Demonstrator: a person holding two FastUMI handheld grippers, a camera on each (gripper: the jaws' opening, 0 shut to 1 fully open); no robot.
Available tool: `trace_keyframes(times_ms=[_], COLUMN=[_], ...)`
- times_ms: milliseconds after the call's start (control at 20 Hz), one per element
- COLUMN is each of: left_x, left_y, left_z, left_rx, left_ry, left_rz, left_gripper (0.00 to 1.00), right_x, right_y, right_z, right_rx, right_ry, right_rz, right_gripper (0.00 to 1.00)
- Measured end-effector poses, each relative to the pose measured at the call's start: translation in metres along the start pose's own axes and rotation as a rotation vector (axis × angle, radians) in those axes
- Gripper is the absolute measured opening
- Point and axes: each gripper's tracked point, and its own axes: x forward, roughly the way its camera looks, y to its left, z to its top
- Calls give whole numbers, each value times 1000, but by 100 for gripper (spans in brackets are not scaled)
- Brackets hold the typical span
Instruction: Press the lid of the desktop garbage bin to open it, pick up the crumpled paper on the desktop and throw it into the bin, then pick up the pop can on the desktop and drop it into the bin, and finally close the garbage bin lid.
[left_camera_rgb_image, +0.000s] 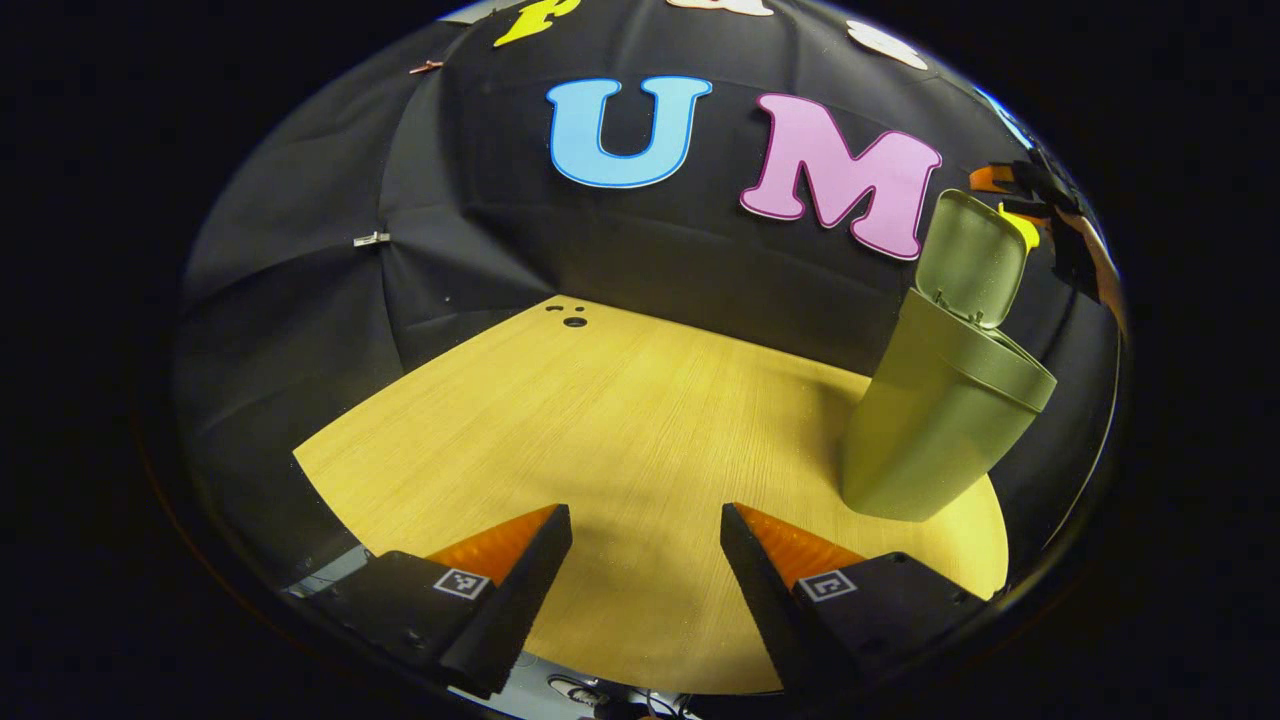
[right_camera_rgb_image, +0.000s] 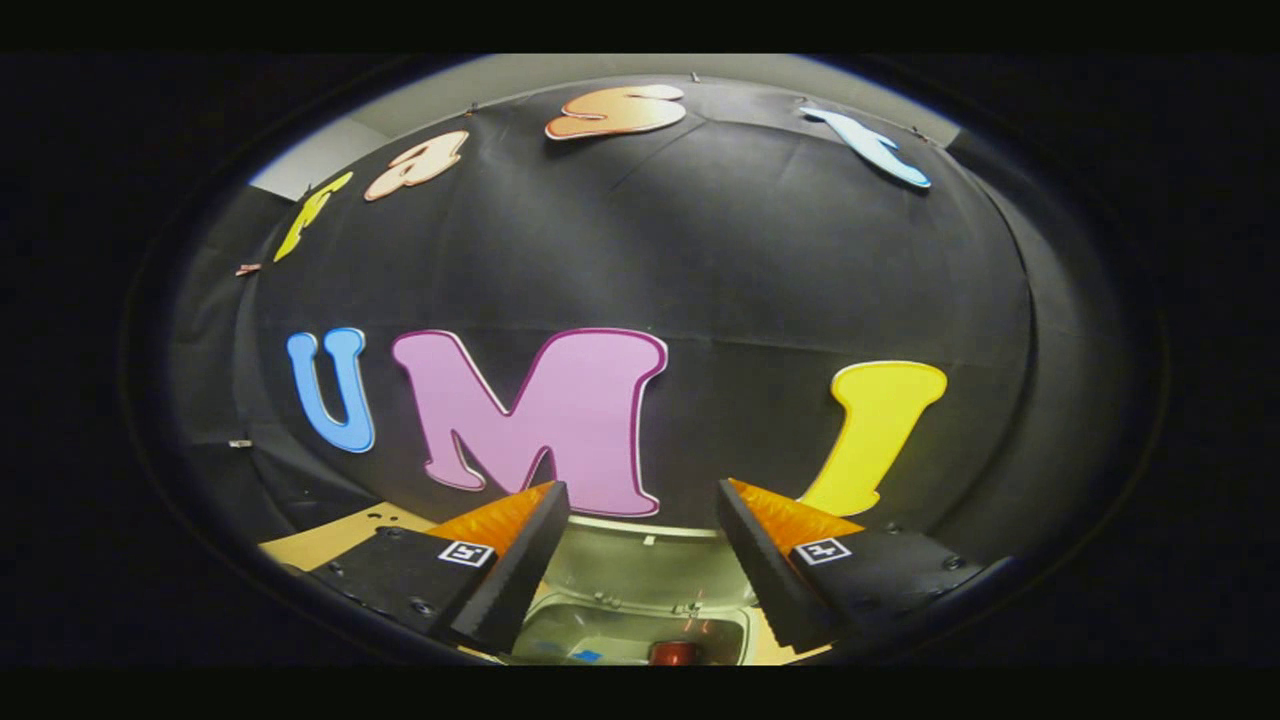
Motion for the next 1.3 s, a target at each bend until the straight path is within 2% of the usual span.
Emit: trace_keyframes(times_ms=[300, 600, 700, 950, 1100, 1300], left_x=[-9, -8, -3, 6, 7, 8], left_y=[39, 58, 59, 60, 71, 76], left_z=[12, 19, 26, 45, 52, 46], left_rx=[-27, -15, -5, 61, 116, 110], left_ry=[-26, -42, -46, -72, -95, -84], left_rz=[47, 72, 38, -110, -140, -189], left_gripper=[96, 96, 94, 96, 96, 96], right_x=[17, -2, -16, -55, -75, -97], right_y=[-11, -6, -4, 1, 7, 14], right_z=[-16, -25, -28, -44, -57, -80], right_rx=[31, 38, 45, 47, 12, -16], right_ry=[59, 102, 116, 126, 129, 160], right_rz=[-47, -35, -44, -117, -142, -164], right_gripper=[93, 94, 94, 94, 94, 93])
